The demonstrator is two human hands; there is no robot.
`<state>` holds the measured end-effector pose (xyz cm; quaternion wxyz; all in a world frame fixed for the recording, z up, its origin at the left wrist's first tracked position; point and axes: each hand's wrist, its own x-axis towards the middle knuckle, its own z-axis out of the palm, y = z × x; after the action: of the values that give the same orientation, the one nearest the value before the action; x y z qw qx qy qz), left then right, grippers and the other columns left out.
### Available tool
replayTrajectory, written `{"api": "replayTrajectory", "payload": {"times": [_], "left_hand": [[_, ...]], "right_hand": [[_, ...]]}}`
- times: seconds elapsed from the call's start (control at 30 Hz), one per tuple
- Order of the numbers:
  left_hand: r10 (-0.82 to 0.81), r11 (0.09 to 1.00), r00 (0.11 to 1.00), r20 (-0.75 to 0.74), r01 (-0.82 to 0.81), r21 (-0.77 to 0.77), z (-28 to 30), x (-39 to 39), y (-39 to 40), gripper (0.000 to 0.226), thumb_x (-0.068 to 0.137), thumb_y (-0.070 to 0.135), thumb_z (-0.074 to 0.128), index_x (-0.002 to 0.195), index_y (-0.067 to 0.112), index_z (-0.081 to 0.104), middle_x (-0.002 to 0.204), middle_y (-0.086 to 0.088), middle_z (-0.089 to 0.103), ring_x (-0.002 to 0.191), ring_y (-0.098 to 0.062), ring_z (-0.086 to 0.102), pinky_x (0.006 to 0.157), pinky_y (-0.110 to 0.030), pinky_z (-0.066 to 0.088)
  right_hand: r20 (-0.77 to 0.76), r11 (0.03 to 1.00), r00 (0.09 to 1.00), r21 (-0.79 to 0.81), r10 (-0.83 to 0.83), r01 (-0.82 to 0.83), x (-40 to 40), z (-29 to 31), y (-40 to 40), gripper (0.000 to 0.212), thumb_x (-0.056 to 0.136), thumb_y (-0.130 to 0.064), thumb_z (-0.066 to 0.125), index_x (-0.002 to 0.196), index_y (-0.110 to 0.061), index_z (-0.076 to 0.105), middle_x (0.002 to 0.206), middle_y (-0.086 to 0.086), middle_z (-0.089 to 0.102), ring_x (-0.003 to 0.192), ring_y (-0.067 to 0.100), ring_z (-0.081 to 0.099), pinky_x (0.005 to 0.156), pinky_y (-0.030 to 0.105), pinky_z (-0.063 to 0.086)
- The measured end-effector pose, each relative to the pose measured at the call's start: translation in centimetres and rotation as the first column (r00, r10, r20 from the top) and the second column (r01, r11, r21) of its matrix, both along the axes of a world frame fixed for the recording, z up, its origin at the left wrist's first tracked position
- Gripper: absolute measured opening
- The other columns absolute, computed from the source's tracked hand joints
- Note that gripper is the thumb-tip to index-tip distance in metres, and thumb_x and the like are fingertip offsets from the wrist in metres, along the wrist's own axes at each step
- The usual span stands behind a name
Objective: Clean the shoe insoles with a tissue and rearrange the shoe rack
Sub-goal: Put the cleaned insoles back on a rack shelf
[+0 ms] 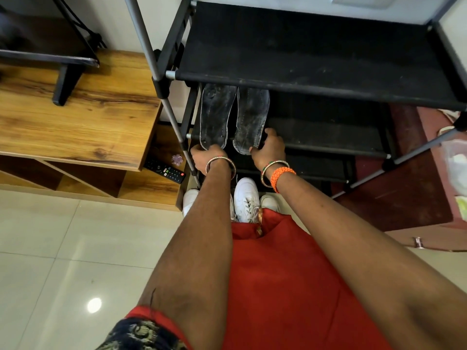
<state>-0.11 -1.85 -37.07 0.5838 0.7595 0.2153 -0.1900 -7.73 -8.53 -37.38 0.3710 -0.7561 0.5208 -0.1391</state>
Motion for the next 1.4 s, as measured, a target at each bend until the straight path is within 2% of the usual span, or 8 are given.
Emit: {"api": "replayTrajectory", "payload": {"times": [0.33,0.53,0.67,0.83,0.9,1.03,1.17,1.4], "left_hand": [[-0.260,0.923,0.964,0.046,0.234,0.305,5.0,-5.9,-0.6,0.055,0.086,0.019,0.057,0.134,0.010,0.032,0.138,-0.012,0.034,0.127,-0.031,0.035,0.095,-0.045,0.036],[-0.643,0.765,0.742,0.189,0.614,0.193,4.8,-13.0,-1.9,0.046,0.082,0.005,0.050,0.127,0.009,0.039,0.122,-0.009,0.057,0.112,-0.029,0.054,0.083,-0.034,0.041],[-0.852,0.519,0.481,0.206,0.829,0.209,4.5,-16.0,-2.4,0.043,0.084,0.002,0.048,0.126,0.007,0.042,0.115,-0.012,0.061,0.111,-0.028,0.054,0.081,-0.028,0.039],[-0.984,-0.042,-0.107,0.140,0.912,0.407,3.2,-18.1,-3.6,0.040,0.084,0.003,0.049,0.124,0.006,0.047,0.117,-0.018,0.058,0.112,-0.033,0.053,0.094,-0.031,0.042],[-0.959,-0.171,-0.254,0.123,0.870,0.463,2.6,-19.4,-4.8,0.039,0.084,0.005,0.050,0.123,0.006,0.048,0.119,-0.019,0.057,0.113,-0.034,0.052,0.094,-0.033,0.042],[-0.898,-0.353,-0.434,0.072,0.809,0.470,1.7,-23.4,-7.2,0.034,0.087,0.010,0.050,0.120,0.005,0.052,0.119,-0.019,0.059,0.112,-0.034,0.055,0.091,-0.033,0.042],[-0.738,-0.632,-0.653,-0.171,0.581,0.512,-2.5,-27.9,-8.3,0.037,0.092,0.015,0.048,0.129,0.009,0.050,0.132,-0.017,0.052,0.121,-0.034,0.049,0.098,-0.034,0.039],[-0.543,-0.835,-0.723,-0.427,0.408,0.369,-13.0,-30.8,-8.5,0.036,0.090,0.009,0.047,0.125,0.009,0.052,0.128,-0.018,0.055,0.114,-0.034,0.054,0.090,-0.030,0.044]], "right_hand": [[0.035,0.991,0.992,-0.056,-0.121,0.123,-7.0,3.7,0.2,0.052,0.084,-0.018,0.066,0.131,-0.010,0.044,0.128,0.014,0.050,0.114,0.029,0.054,0.093,0.042,0.047],[-0.051,0.977,0.985,-0.140,-0.167,0.159,-13.3,5.8,-0.1,0.043,0.085,-0.017,0.063,0.125,-0.011,0.048,0.122,0.014,0.053,0.109,0.033,0.055,0.090,0.041,0.045],[-0.158,0.976,0.972,-0.158,-0.176,0.151,-17.7,5.5,0.0,0.041,0.086,-0.018,0.061,0.124,-0.011,0.048,0.122,0.015,0.052,0.109,0.035,0.055,0.088,0.042,0.046],[-0.293,0.976,0.940,-0.179,-0.174,0.125,-22.8,3.8,-0.6,0.040,0.087,-0.018,0.057,0.125,-0.014,0.047,0.124,0.012,0.051,0.107,0.037,0.055,0.084,0.042,0.046],[-0.372,0.978,0.917,-0.193,-0.144,0.075,-24.7,2.5,-0.9,0.039,0.088,-0.020,0.055,0.125,-0.012,0.046,0.122,0.014,0.051,0.106,0.039,0.056,0.080,0.042,0.046],[-0.460,0.989,0.886,-0.147,-0.062,-0.008,-28.8,-1.6,-1.6,0.033,0.090,-0.022,0.052,0.121,-0.010,0.047,0.118,0.016,0.055,0.103,0.038,0.057,0.078,0.041,0.046],[-0.524,0.998,0.850,-0.024,-0.058,0.053,-33.8,-7.2,-1.6,0.031,0.091,-0.025,0.050,0.119,-0.013,0.051,0.117,0.012,0.057,0.105,0.035,0.057,0.079,0.039,0.046],[-0.562,0.894,0.808,0.252,-0.178,0.372,-41.7,-17.5,-0.5,0.034,0.092,-0.026,0.053,0.123,-0.011,0.053,0.125,0.015,0.054,0.113,0.034,0.053,0.091,0.039,0.045]]}}
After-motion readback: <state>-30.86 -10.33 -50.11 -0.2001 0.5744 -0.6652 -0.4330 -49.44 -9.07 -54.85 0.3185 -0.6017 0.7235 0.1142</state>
